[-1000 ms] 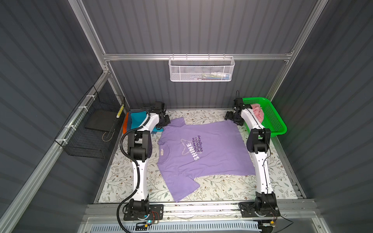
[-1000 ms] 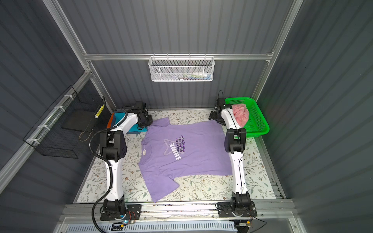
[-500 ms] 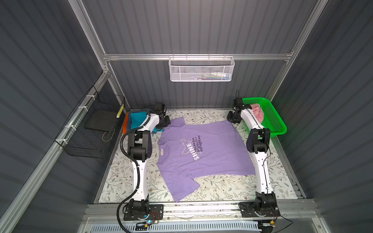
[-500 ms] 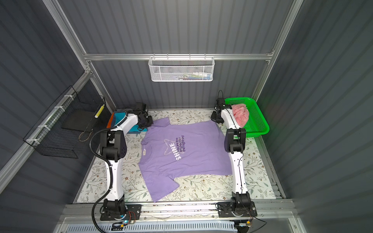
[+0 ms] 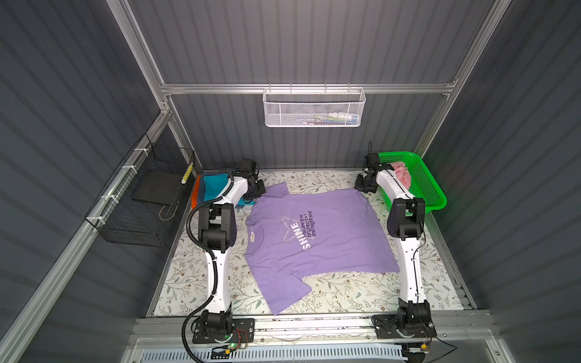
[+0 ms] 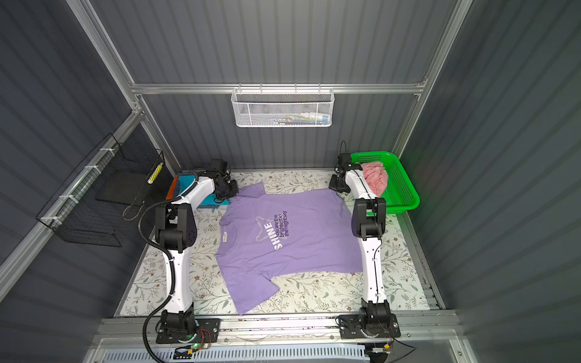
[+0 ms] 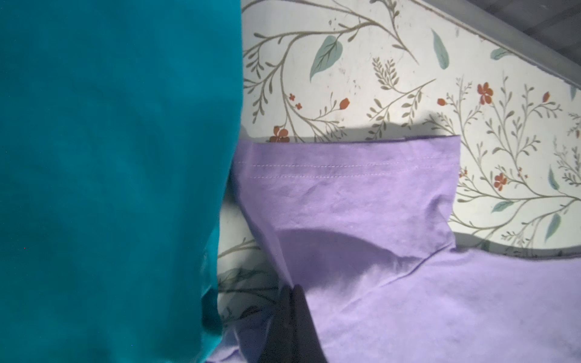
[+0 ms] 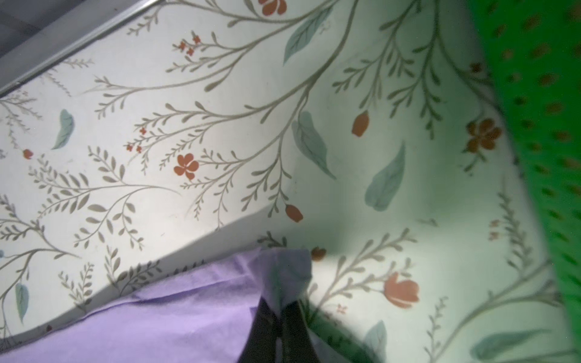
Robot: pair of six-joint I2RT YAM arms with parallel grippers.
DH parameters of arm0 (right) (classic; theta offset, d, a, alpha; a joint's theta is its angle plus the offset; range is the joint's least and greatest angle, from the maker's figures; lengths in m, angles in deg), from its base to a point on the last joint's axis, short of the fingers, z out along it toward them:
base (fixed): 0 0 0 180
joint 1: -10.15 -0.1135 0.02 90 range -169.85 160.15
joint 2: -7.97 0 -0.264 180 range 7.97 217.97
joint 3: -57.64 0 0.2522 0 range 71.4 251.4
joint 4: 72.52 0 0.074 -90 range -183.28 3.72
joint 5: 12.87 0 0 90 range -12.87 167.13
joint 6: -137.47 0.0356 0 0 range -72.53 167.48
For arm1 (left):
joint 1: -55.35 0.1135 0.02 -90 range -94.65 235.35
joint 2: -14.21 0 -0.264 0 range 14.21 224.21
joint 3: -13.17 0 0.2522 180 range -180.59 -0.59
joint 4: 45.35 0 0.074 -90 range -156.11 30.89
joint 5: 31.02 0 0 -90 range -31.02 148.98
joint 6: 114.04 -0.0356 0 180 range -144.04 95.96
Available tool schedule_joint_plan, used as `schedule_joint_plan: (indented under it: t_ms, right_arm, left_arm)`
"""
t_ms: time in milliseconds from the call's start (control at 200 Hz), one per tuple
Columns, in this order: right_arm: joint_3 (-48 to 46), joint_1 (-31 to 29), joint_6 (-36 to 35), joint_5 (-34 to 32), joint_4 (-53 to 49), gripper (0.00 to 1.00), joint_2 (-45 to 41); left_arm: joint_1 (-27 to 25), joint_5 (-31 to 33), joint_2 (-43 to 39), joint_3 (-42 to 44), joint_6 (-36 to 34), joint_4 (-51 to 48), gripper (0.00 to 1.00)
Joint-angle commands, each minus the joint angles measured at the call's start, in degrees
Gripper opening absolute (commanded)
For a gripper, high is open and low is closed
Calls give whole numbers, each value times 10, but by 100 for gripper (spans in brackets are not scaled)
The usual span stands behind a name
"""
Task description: Fold and stack the t-shirts
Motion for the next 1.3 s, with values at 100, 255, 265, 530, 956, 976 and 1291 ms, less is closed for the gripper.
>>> schedule_joint_plan:
  t_ms: [100, 255, 265, 530, 956, 976, 1291]
  right_arm:
    - [-116, -1, -34, -6, 83, 0, -106]
    - [-180, -1, -38, -9, 103, 0, -148]
    - [-185, -1, -38, -10, 104, 0, -150]
    - [-278, -1, -44, -30, 129, 0, -201]
    - [-359, 1, -48, -81, 136, 0, -244]
    - [-361, 1, -48, -82, 136, 0, -246]
    - [-412, 1, -45, -75, 145, 0, -271]
  left_arm:
    - [3, -16, -83, 33, 15, -6, 0]
    - [3, -13, -117, 80, 21, 3, 0]
    - [3, -12, -119, 84, 21, 3, 0]
    - [4, 10, -181, 179, 26, 17, 0]
    - [9, 34, -215, 283, 28, 26, 0]
    - [9, 35, -215, 288, 28, 26, 0]
    - [9, 38, -226, 364, 31, 42, 0]
